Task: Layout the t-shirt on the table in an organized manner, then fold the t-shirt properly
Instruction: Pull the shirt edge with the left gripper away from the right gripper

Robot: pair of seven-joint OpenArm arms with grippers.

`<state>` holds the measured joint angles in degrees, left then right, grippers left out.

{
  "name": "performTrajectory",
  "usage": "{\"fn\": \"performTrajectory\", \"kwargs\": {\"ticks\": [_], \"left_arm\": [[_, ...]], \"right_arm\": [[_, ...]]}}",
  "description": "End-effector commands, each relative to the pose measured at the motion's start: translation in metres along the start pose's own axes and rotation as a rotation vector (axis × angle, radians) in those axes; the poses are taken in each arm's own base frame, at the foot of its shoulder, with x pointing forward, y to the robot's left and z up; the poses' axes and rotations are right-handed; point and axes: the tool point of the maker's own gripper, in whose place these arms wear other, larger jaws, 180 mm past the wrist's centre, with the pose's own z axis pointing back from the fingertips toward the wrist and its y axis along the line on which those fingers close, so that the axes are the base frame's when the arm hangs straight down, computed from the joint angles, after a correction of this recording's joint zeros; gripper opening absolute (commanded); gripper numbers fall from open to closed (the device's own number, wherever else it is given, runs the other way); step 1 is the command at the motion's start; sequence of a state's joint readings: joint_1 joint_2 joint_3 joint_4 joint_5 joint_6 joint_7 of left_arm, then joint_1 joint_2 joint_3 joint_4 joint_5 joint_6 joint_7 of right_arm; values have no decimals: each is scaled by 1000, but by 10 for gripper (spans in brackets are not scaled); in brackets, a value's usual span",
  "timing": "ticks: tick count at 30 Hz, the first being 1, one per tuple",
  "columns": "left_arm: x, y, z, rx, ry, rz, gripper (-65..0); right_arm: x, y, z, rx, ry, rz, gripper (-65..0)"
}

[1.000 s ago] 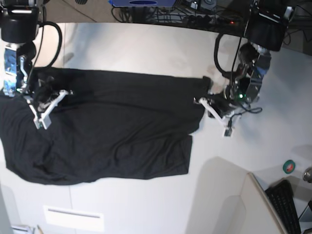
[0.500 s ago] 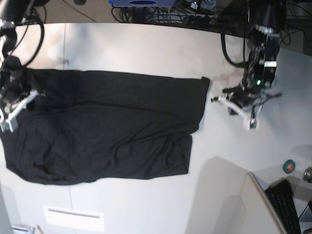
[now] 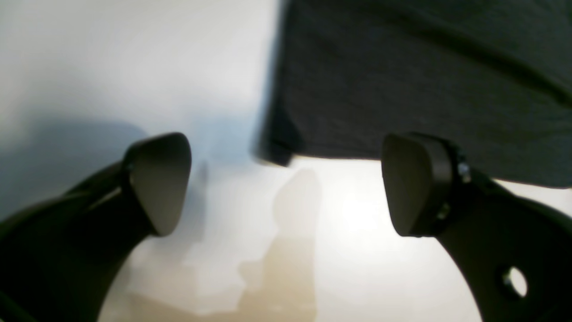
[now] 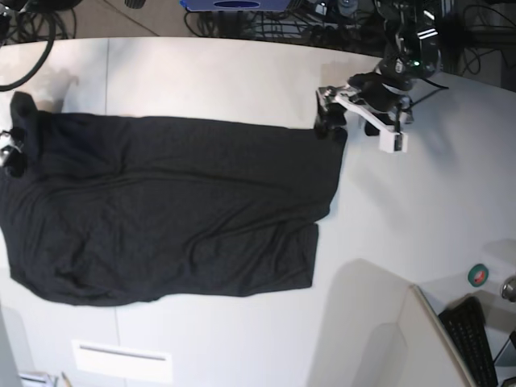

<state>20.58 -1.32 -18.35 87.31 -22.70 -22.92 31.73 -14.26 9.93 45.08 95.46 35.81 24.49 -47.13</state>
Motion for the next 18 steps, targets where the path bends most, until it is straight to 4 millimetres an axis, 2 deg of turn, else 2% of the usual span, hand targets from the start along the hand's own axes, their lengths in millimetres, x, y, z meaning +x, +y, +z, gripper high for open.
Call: {"fn": "performTrajectory", "kwargs": {"ticks": [1, 6, 9, 13, 15, 16, 18], "left_arm": [[10, 2, -2, -5, -36, 10, 0], [2, -3, -20, -62, -39, 186, -20], [4, 4, -25, -103, -54, 309, -48], [5, 7, -34, -122, -59, 388, -110], [6, 7, -36, -123, -57, 392, -204], [5, 8, -37, -123, -56, 392, -276], [8, 8, -38, -123, -58, 390, -467]], "right_arm": [[16, -2, 5, 1, -46, 20, -255], [6, -8, 3, -7, -23, 2, -258], [0, -37, 7, -62, -53, -77, -254], [-20, -74, 2, -117, -23, -202, -252], [-31, -85, -5, -119, 15, -235, -252], [-31, -89, -9, -107, 25, -236, -252], [-36, -91, -14, -77, 49, -224, -257]]}}
